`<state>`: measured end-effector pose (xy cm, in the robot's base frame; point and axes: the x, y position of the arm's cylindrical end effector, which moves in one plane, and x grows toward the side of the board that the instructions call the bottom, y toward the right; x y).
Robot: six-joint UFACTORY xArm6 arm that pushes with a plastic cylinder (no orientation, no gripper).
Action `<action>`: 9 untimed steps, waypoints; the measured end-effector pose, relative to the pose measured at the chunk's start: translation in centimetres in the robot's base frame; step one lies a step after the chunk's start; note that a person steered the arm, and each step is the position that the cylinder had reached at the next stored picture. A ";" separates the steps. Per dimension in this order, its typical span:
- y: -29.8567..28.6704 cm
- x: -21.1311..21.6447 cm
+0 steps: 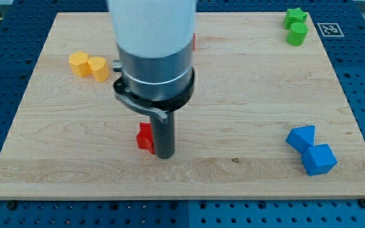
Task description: Nudge the red star a bit down
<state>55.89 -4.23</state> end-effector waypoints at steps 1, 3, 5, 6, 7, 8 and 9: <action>-0.2 -0.5; 0.9 0.5; 3.2 -0.3; 3.9 -3.5; 1.7 -6.1; -5.4 -7.1; -8.0 -7.2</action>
<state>48.71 -12.22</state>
